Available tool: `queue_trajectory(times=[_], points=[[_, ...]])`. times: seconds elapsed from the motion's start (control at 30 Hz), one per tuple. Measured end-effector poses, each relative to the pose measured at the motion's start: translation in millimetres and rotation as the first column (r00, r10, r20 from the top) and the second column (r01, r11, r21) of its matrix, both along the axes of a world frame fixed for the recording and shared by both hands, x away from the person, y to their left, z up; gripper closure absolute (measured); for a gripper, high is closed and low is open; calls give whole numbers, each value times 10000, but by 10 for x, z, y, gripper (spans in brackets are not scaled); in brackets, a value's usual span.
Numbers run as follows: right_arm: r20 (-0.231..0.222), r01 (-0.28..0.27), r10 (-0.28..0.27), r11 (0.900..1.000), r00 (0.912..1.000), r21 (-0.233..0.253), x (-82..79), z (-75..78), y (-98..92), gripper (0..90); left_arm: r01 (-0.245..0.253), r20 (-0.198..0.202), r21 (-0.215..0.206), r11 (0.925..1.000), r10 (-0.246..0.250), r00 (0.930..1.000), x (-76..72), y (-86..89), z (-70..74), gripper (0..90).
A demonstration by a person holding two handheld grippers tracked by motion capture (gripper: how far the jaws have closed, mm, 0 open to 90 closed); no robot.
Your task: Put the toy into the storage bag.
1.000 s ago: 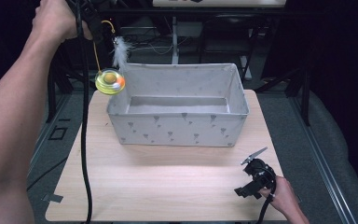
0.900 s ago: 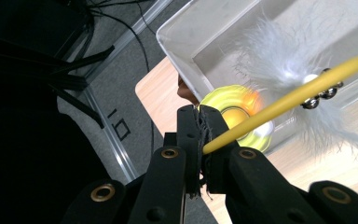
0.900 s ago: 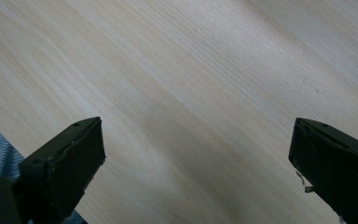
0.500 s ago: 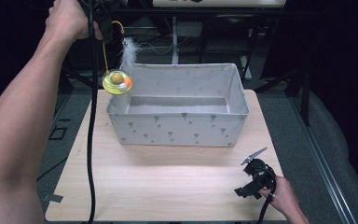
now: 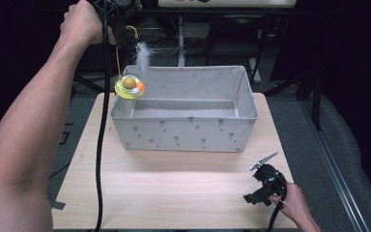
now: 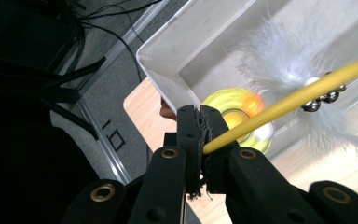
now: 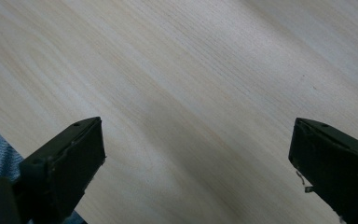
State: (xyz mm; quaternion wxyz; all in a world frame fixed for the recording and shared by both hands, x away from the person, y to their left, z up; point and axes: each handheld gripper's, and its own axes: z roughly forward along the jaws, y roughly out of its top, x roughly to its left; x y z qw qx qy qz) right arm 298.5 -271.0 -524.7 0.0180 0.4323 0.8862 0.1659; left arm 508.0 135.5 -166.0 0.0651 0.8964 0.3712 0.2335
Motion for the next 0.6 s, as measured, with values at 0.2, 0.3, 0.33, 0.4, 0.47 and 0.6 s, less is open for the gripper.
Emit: queue_trajectory(times=[0.2, 0.3, 0.33, 0.4, 0.47, 0.6], points=[[-28, 30, -30, 10000, 10000, 50, -3, -7, 1, 30, 128, -52, -73, 9999, -128, 9999, 23, -59, -45, 877], [-26, 117, -116, 9998, 9999, 136, -7, -11, 0, 30, 189, -137, -42, 9998, -189, 9997, 33, -89, -76, 877], [-44, 89, -89, 9999, 10000, 129, -5, -9, -3, 30, 232, -139, -35, 9997, -233, 9996, 38, -100, -87, 877], [-32, 66, -66, 9999, 10000, 122, -4, -8, -1, 30, 244, -179, -51, 9997, -245, 9995, 42, -114, -110, 877], [-51, -18, 18, 10000, 10000, -5, -1, 1, -4, 30, 304, -205, -110, 9995, -306, 9993, 49, -121, -135, 877], [-29, 47, -47, 10000, 10000, 69, -6, -11, -2, 30, 378, -318, -188, 9991, -384, 9988, 60, -129, -204, 877]])
